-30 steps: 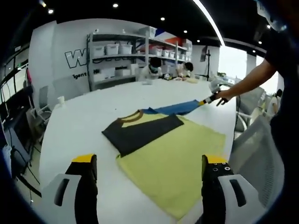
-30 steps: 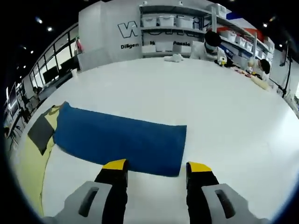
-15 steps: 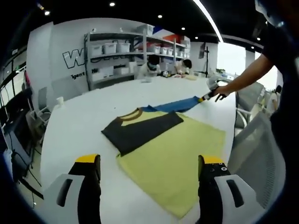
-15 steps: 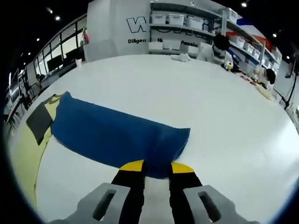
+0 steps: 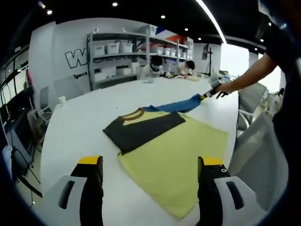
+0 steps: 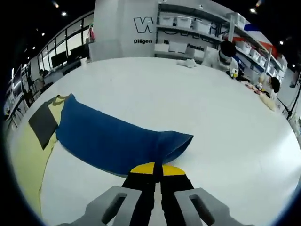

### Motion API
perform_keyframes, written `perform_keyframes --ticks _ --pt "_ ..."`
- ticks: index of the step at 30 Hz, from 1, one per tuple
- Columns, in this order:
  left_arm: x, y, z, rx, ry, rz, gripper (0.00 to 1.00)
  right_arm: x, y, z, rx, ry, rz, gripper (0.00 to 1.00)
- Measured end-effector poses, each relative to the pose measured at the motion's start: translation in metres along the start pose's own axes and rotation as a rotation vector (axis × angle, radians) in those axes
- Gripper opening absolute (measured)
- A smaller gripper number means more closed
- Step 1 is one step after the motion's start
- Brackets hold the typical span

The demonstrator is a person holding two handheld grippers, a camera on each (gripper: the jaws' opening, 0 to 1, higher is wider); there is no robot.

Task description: Fold the garment on the visible template until the final outline fits inside the template.

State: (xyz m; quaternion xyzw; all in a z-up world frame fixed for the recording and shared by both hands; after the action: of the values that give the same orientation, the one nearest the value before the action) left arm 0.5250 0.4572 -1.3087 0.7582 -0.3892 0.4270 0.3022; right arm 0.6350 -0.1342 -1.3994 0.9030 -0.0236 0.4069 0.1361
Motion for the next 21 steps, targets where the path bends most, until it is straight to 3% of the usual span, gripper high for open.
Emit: perform_keyframes --ticks 13,21 --pt "0.005 0.004 -0.008 0.022 0.035 -0.001 0.81 0.057 -0.02 -0.027 0.071 0.105 0.026 0.0" --pt "0.01 0.003 -0.016 0.05 0.064 0.003 0.82 0.103 -0.05 -0.053 0.146 0.206 -0.029 0.0"
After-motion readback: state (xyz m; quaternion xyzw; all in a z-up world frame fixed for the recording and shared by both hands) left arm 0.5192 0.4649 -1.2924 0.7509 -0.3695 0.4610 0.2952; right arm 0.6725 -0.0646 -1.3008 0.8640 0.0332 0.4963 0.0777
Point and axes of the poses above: the point that each gripper's makers call its tool centre point, and the gripper's own axes: z roughly forward along the fingers, y roughly to its right, x roughly out of its top, the point moved 1 cm from there along -z, roughly backward along the fingers, and after that the axes turned 15 degrees about -x, right-handed, at the moved point
